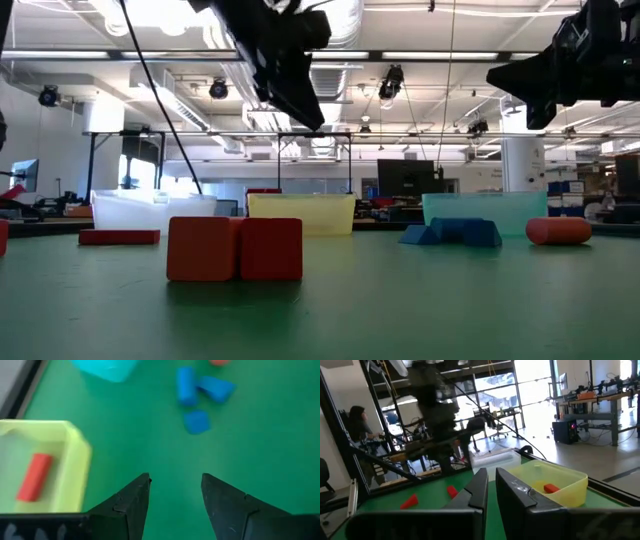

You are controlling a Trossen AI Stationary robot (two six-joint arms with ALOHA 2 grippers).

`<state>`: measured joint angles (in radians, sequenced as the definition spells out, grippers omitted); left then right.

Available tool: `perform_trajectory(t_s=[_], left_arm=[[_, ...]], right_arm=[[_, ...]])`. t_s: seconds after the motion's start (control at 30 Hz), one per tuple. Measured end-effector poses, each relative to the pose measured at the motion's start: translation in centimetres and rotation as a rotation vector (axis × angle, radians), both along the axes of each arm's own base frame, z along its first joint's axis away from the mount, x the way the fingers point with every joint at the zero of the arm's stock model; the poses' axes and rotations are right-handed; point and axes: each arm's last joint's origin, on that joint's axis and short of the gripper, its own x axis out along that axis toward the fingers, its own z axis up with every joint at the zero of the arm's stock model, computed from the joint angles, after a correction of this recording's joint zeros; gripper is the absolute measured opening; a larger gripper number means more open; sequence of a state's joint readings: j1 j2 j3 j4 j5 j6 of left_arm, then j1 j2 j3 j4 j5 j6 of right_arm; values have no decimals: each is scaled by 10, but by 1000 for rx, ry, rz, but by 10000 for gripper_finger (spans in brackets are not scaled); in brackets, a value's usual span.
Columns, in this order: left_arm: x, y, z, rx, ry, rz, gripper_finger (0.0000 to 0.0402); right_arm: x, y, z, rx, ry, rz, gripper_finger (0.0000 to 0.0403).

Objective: Sort & place blocks by color
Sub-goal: Put the blue block into the blue bin

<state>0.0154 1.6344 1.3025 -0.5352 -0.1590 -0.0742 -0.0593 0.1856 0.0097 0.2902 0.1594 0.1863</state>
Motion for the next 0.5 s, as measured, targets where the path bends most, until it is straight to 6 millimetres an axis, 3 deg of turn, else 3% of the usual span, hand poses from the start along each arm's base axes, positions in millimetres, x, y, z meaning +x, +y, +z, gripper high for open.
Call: perform_trajectory(t_s=[0.27, 0.5], left_arm=[[-4, -63, 0, 24, 1, -207, 164], [0, -83, 8, 87, -104, -326, 164]], right_arm=[[1, 2, 1, 58, -21, 42, 28], [2, 6, 14, 65, -154, 88, 28]])
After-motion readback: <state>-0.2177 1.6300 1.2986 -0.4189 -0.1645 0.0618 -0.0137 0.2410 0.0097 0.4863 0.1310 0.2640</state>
